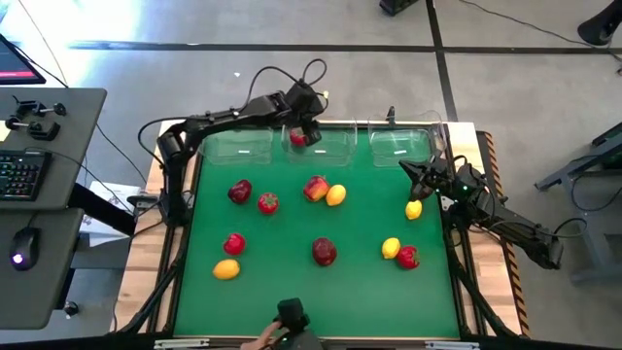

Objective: Sort produce into baskets
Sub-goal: Put the lemon into the right transparent bin

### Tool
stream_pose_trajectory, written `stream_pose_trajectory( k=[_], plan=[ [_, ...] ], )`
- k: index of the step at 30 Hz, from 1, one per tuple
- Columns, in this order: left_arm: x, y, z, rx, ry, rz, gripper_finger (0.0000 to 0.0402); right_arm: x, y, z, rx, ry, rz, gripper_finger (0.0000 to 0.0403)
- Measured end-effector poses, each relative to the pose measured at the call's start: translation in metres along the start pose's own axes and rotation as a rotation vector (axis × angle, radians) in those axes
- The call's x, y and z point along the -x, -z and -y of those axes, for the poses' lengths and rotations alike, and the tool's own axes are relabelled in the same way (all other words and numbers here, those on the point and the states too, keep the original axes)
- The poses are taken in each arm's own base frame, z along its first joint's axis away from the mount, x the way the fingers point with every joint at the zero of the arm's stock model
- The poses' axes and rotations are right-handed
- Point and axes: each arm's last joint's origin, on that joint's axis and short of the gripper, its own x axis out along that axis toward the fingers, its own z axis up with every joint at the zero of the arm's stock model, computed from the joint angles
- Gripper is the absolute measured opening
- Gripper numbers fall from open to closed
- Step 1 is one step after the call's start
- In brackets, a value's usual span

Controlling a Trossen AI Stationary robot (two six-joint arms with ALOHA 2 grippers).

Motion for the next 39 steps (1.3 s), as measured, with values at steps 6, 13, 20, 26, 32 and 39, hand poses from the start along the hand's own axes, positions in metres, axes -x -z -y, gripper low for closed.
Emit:
stream_pose_trajectory(
  k=[6, 13, 20, 26, 32, 39],
  plan=[
    [0.003, -0.011, 0.012, -0.022, -0.003, 0.085, 0.0093, 0.000, 0.000, 0.000, 0.000, 0.000, 0.000, 0.0000],
    [0.004, -0.020, 0.015, -0.012, 0.006, 0.170, 0.0024, 0.000, 0.000, 0.000, 0.000, 0.000, 0.000, 0.0000],
    [0.007, -0.028, 0.020, -0.006, -0.002, 0.241, 0.0001, 0.000, 0.000, 0.000, 0.000, 0.000, 0.000, 0.0000],
    [-0.003, -0.013, 0.038, 0.012, -0.014, 0.323, 0.0000, 0.000, 0.000, 0.000, 0.000, 0.000, 0.000, 0.0000],
    [0.022, 0.006, 0.061, -0.022, -0.038, 0.499, 0.0000, 0.000, 0.000, 0.000, 0.000, 0.000, 0.000, 0.0000],
    [0.061, 0.043, 0.078, 0.008, 0.029, 0.584, 0.0000, 0.000, 0.000, 0.000, 0.000, 0.000, 0.000, 0.0000]
  ],
)
